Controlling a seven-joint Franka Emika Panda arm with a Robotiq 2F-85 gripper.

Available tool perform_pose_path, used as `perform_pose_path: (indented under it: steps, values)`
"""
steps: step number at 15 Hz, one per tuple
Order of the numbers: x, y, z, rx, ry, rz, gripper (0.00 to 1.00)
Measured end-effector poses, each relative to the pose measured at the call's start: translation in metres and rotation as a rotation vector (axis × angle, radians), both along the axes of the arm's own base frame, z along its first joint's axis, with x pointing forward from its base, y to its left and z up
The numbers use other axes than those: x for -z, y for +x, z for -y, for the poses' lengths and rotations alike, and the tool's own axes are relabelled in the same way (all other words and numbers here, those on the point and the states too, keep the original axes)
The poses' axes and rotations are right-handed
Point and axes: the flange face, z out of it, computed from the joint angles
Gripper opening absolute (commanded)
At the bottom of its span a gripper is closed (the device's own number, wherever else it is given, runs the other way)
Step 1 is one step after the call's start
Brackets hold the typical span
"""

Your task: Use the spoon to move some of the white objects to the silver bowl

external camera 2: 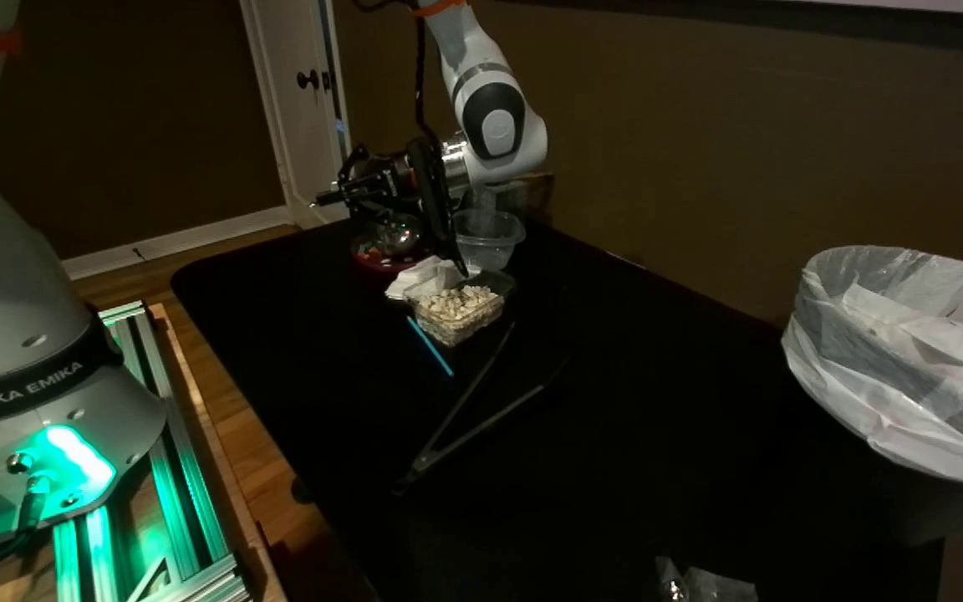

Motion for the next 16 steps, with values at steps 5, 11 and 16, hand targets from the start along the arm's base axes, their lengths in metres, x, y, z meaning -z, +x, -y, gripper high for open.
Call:
perform_pose_path:
  steps: [5, 11, 16]
  values:
    - [0.011, -0.002, -0.022, 0.081, -0.026, 0.016, 0.01]
    - [0.018, 0.007, -0.041, 0.235, -0.032, 0.049, 0.01]
    - [0.022, 0.016, -0.052, 0.334, -0.048, 0.078, 0.01]
